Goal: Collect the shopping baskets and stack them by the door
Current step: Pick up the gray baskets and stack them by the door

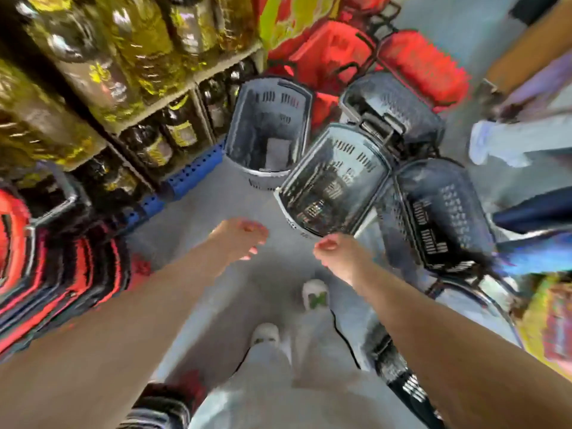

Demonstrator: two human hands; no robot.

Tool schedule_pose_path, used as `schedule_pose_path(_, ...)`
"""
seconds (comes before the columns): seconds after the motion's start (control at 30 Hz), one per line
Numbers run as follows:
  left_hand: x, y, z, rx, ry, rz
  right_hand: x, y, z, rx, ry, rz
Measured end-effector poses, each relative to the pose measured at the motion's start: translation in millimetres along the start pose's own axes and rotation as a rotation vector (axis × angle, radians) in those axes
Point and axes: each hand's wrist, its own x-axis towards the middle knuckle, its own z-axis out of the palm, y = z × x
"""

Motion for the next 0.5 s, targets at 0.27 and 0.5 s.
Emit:
schedule_pose_path(0.27, 4, 18, 122, 0.289, -0.346, 0.037, -82, 126, -20, 0.240, 0.291, 0.364)
schedule_pose_path(0.5, 6, -1, 245, 0.421, -0.489, 0.037, -122, 250, -14, 0.337, 0.335, 0.584)
